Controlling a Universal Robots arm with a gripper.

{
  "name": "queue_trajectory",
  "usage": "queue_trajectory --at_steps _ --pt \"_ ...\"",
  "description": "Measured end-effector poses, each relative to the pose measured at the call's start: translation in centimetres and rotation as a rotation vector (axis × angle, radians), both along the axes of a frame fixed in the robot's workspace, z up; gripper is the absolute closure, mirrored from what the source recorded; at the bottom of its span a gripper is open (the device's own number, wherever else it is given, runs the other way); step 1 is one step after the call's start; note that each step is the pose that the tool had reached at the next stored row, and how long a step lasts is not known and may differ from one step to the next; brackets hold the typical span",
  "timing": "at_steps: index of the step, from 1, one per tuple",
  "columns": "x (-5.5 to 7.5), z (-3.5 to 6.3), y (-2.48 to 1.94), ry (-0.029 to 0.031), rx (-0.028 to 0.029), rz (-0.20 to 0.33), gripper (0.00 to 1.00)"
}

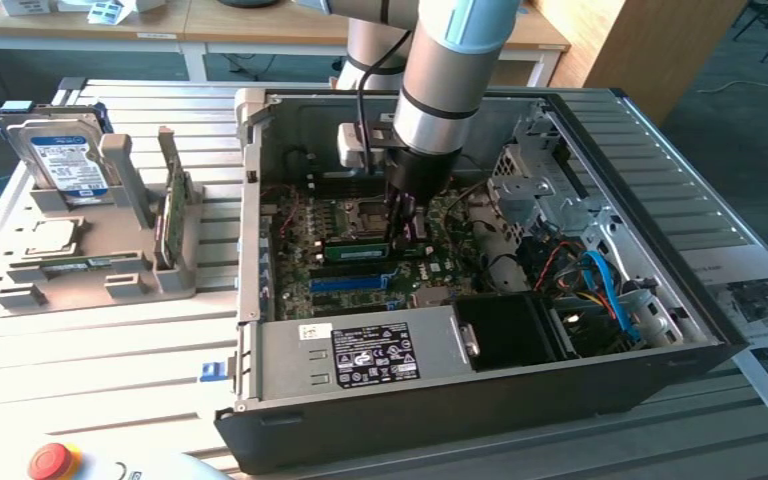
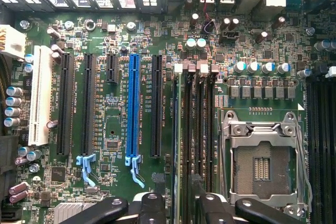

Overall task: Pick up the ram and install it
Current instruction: 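Insert the ram into the slot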

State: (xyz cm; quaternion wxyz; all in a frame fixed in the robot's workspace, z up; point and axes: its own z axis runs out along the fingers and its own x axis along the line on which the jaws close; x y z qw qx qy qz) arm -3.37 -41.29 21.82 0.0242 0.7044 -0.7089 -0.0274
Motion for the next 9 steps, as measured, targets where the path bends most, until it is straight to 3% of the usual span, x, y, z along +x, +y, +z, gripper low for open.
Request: queue_trajectory --at_steps 9 --pt "0.00 1.01 0.00 0.0000 -0.0001 0.000 0.69"
